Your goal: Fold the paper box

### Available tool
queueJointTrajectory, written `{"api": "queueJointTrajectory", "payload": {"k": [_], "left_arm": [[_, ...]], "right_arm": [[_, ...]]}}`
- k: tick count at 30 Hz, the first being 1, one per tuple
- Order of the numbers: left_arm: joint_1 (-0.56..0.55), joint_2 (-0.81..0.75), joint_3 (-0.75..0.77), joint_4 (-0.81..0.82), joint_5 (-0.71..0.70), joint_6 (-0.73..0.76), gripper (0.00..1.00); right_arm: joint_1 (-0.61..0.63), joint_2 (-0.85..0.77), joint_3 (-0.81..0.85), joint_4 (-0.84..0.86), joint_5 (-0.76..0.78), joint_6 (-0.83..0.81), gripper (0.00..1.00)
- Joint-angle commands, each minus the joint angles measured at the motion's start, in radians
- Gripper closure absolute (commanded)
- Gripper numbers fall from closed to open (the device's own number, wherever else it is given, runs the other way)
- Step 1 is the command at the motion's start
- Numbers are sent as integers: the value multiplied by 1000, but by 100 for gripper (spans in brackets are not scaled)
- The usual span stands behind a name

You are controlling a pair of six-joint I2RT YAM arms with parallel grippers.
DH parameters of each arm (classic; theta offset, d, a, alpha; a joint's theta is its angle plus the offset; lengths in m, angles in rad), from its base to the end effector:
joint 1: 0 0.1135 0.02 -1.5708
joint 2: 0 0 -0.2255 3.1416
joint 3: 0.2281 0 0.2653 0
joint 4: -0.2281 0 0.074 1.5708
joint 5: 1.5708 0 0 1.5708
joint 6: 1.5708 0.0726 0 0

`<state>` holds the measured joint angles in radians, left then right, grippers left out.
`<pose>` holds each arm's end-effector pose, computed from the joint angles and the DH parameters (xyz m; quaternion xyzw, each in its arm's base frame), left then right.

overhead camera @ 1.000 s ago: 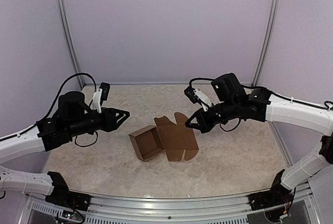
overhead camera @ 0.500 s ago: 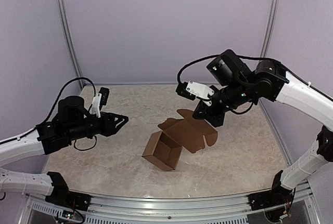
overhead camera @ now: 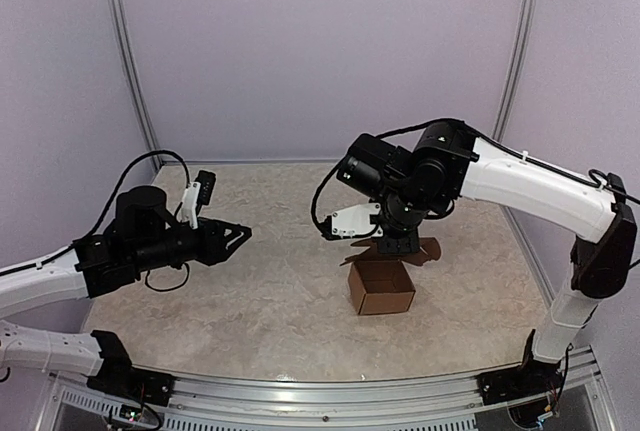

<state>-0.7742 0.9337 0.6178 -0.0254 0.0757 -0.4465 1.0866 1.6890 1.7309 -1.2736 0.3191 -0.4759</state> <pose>0.2021 -0.2053 0.2225 0.1547 0.8018 -0.3557 0.4546 0.1830 0.2990 0.2734 -0.6662 0.7098 -0.0993 0.2060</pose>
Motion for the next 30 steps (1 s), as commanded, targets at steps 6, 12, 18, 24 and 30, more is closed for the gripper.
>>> {"api": "queueJointTrajectory", "payload": {"k": [6,12,18,24,30], "left_arm": [[-19,17,-12,15,-9,-1,62],[-23,29,-12,17,-14,2,62],[-30,57,-10,18,-19,25,61],[-30,72,-9,4,-41,54,55],[-30,83,-20,10,-27,80,42]], "right_arm": [[27,182,209,-80,40,-72,100],[46,256,309,-77,44,-78,100],[53,315,384,-71,55,-58,89],[55,318,431,-13,48,-42,74],[52,204,341,123,45,-24,63]]}}
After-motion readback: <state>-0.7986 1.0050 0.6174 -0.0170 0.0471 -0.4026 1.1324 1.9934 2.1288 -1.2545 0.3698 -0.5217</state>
